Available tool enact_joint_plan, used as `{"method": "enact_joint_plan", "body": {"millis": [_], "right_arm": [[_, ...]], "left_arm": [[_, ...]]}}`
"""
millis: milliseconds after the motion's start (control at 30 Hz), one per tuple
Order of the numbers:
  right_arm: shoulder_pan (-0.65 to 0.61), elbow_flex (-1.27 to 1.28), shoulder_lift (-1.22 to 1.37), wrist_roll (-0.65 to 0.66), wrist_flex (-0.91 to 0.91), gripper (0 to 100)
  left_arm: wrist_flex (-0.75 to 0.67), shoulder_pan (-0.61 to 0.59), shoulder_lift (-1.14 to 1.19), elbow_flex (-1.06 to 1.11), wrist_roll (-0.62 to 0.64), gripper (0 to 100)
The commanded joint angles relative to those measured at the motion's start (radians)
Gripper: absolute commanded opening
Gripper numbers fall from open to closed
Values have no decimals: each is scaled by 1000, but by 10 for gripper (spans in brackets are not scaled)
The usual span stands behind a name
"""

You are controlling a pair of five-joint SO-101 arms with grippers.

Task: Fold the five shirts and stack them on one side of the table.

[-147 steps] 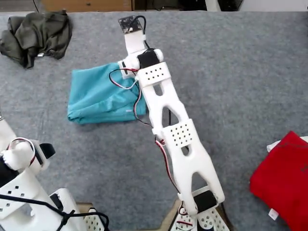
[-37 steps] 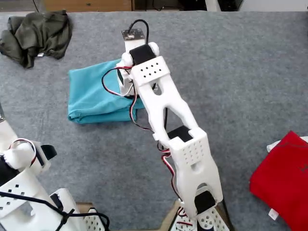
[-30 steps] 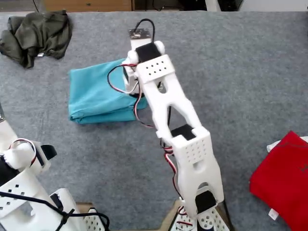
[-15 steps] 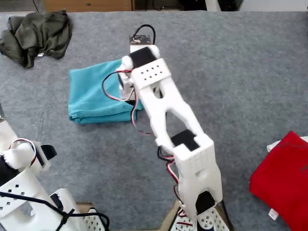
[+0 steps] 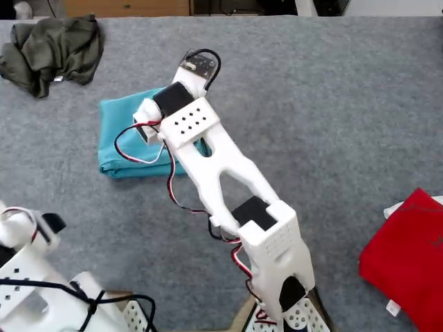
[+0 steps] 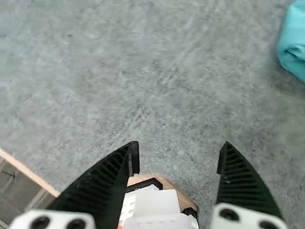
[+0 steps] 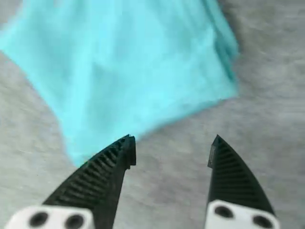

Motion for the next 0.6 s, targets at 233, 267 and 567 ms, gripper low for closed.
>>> {"method": "enact_joint_plan", "body": {"millis": [233, 267, 567], "right_arm": [[-21, -62, 91, -110, 15, 263], [-19, -62, 91, -118, 28, 263], [7, -58, 2, -120, 41, 261]], "left_arm": [[9, -124, -7, -169, -8, 274], [9, -124, -7, -172, -8, 274], [9, -143, -7, -173, -6, 274]]}}
